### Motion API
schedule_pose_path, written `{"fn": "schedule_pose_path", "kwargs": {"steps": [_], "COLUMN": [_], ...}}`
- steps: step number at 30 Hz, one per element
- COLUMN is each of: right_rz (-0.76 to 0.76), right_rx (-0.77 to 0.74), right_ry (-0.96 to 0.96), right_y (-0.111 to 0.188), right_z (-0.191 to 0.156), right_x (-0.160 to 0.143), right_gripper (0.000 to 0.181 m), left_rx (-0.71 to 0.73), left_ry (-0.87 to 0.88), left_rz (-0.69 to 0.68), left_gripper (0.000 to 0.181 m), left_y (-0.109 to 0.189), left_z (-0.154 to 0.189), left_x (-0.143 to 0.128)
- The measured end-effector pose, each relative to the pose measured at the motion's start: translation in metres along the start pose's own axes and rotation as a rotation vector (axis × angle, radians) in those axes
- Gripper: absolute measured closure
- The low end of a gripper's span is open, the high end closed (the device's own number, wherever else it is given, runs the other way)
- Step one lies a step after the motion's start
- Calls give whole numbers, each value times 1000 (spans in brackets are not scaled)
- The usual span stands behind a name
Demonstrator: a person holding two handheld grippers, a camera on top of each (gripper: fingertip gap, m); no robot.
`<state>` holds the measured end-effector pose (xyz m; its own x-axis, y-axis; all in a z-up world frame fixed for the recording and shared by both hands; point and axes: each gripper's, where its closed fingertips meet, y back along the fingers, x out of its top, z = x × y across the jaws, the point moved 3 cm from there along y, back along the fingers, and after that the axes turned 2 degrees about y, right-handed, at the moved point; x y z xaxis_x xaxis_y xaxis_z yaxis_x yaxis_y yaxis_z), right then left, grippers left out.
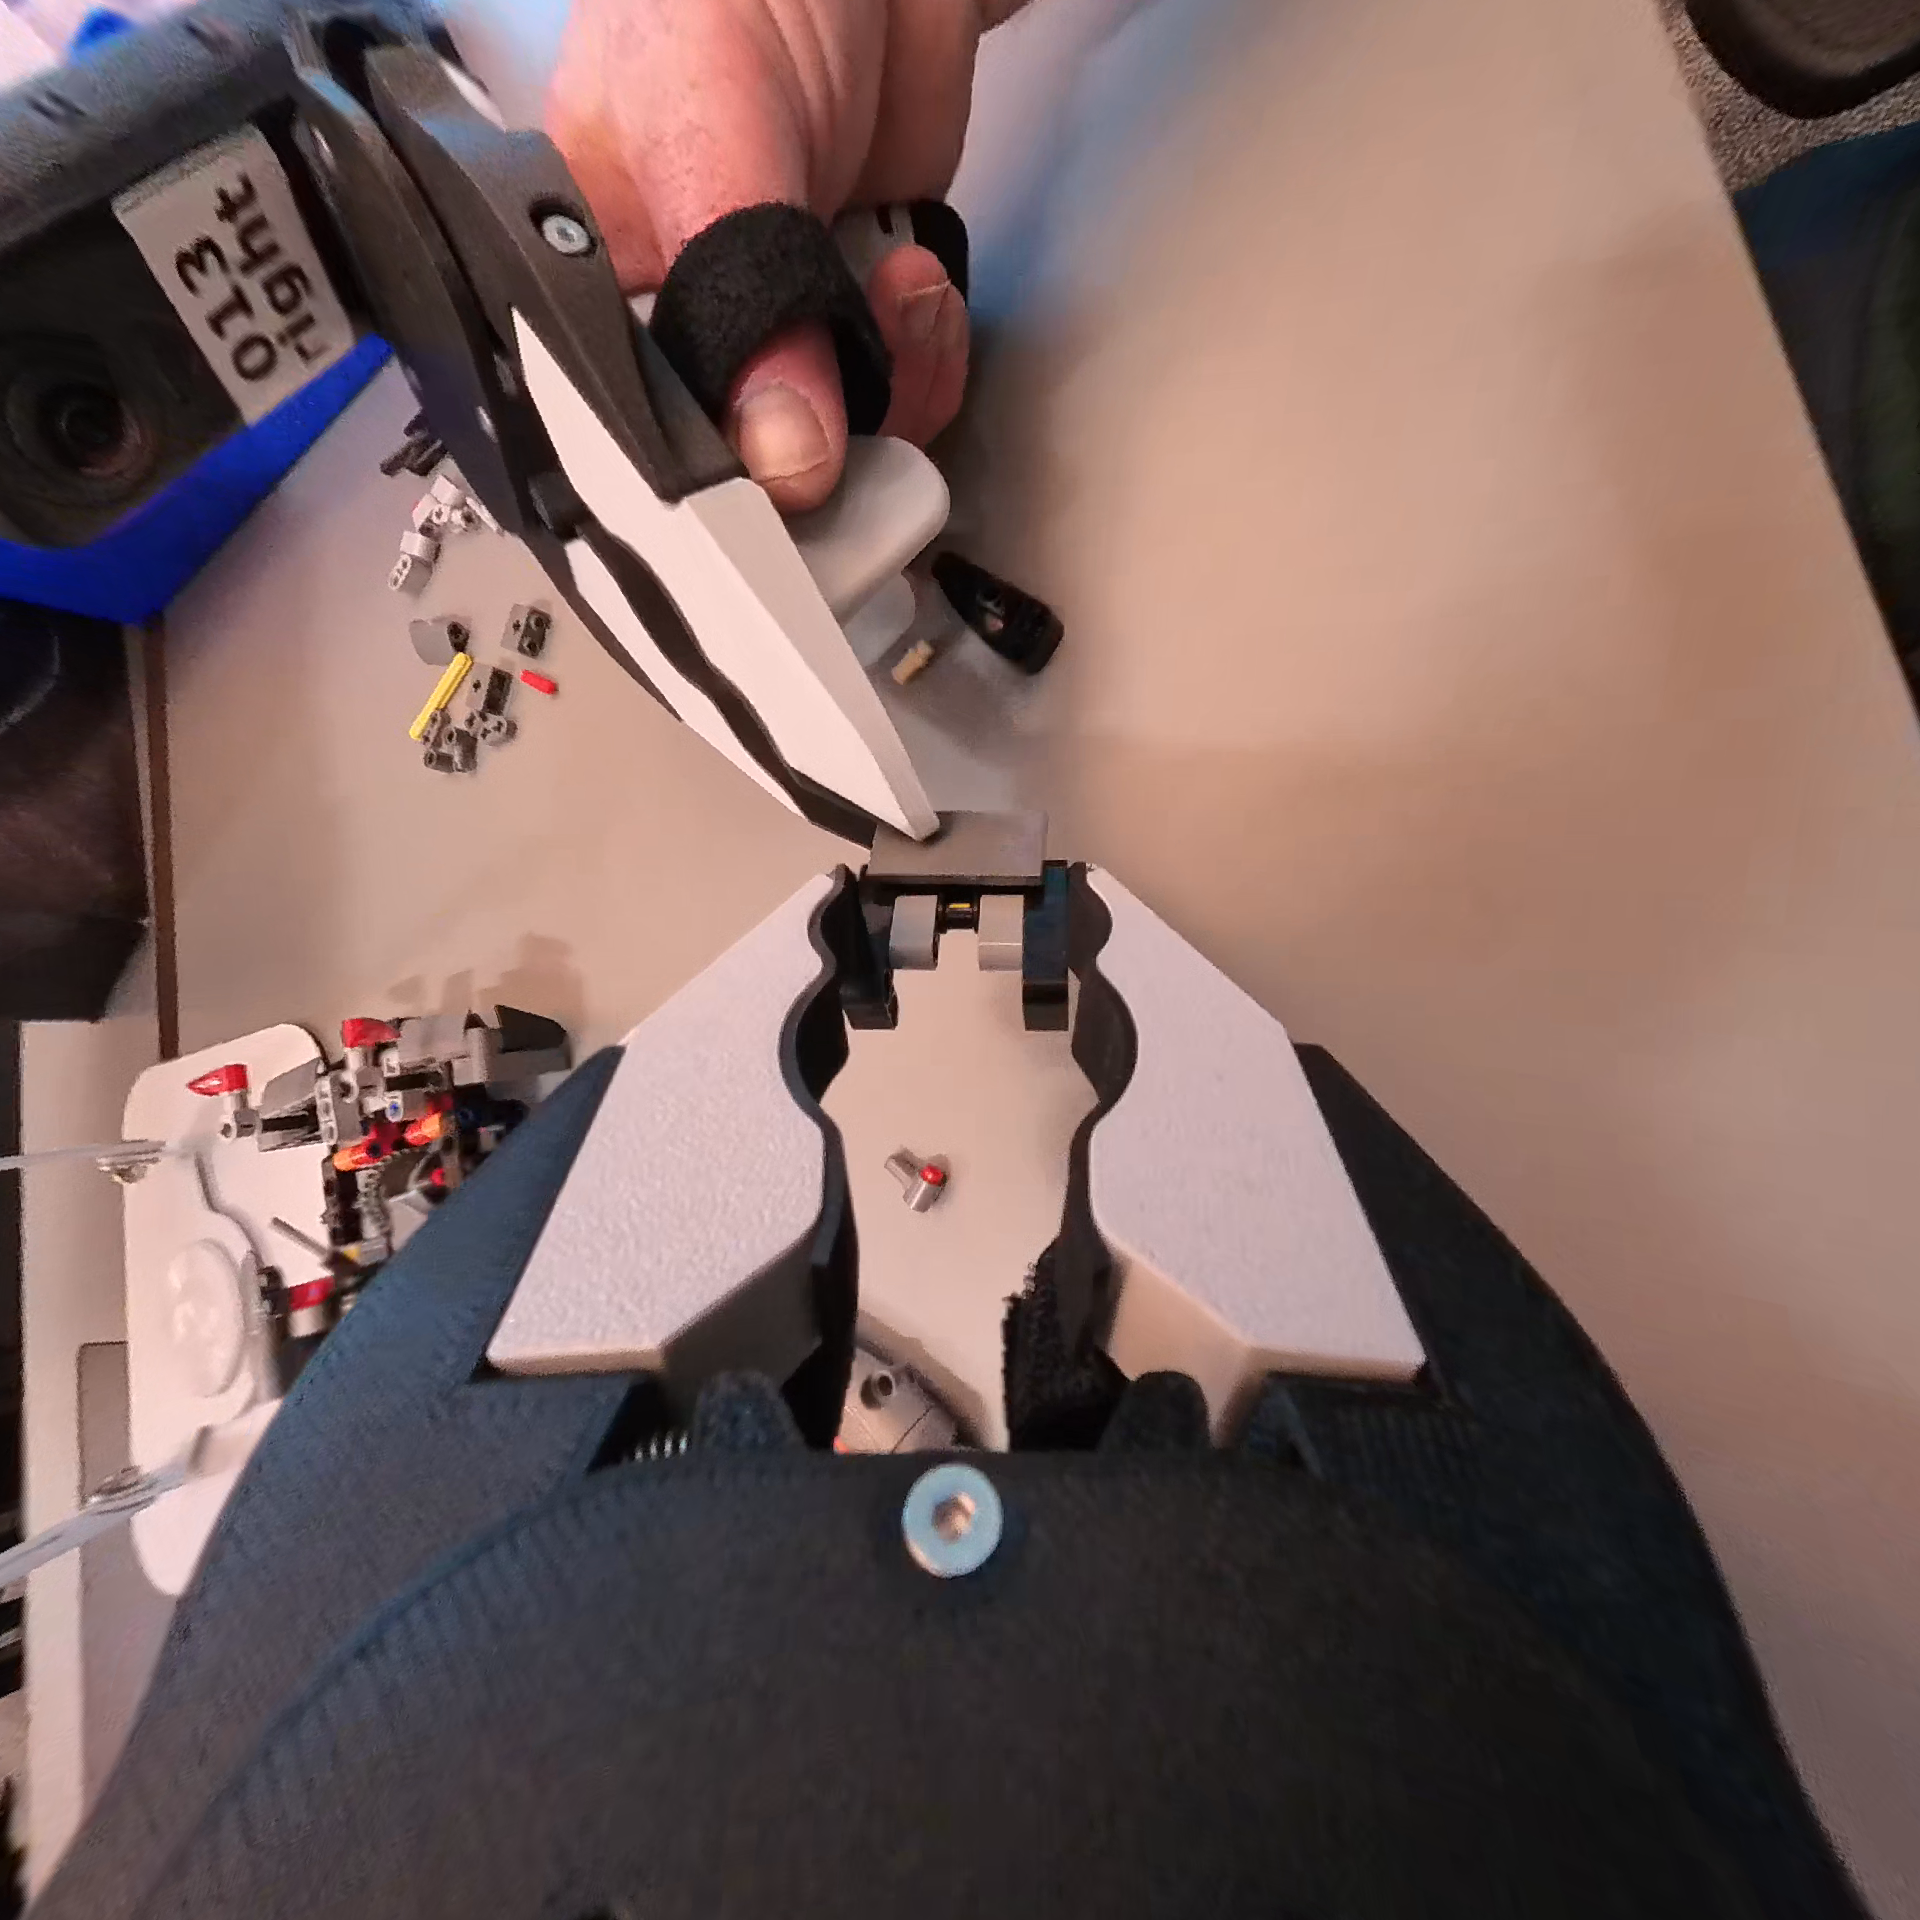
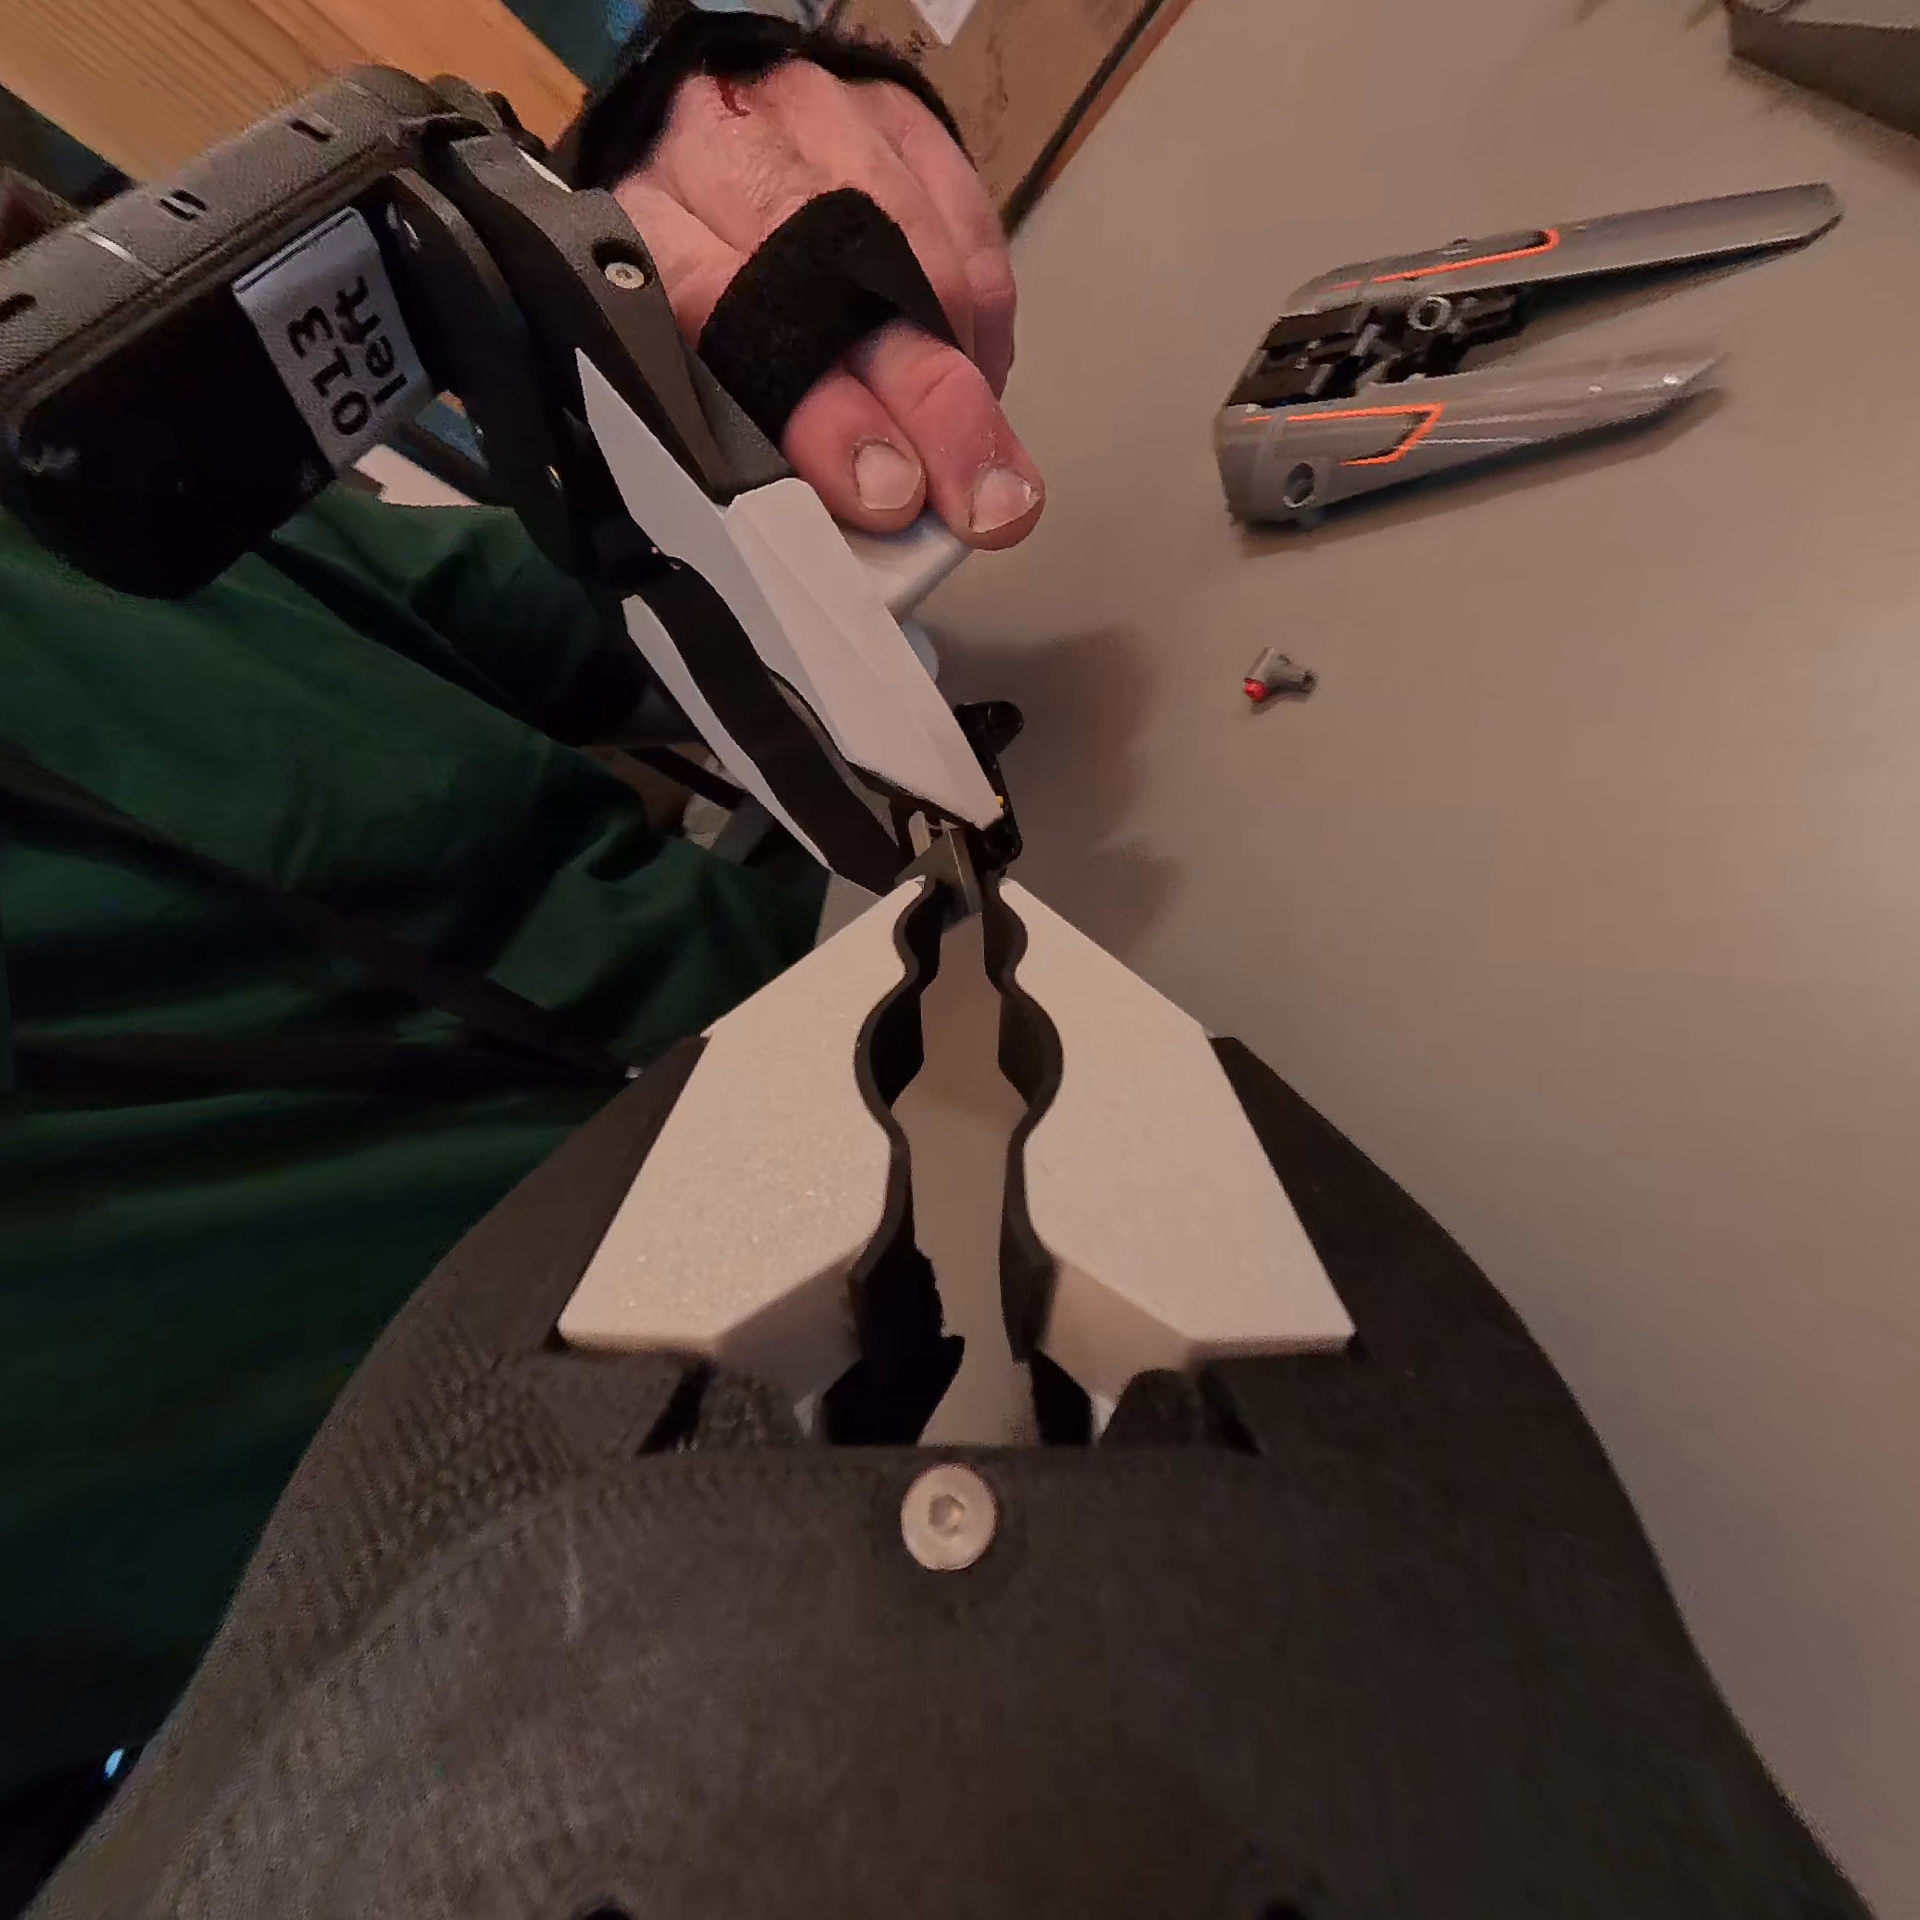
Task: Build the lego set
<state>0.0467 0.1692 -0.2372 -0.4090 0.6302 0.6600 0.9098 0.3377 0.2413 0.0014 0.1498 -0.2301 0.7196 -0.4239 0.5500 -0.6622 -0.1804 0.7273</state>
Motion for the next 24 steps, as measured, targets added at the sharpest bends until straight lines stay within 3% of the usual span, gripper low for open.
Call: {"fn": "schedule_pose_path", "kwargs": {"steps": [16,24], "right_rz": [-130,-201], "right_rx": [-291,-380], "right_ry": [39,220], "right_y": [-4,1], "right_z": [36,32], "right_x": [-3,-9], "right_gripper": [173,150], "left_rx": [-43,-52], "left_ry": [147,191], "left_rz": [-22,-2], "left_gripper": [143,143], "left_y": [-30,-32], "left_z": [-6,-8], "left_x": [-32,-36]}}
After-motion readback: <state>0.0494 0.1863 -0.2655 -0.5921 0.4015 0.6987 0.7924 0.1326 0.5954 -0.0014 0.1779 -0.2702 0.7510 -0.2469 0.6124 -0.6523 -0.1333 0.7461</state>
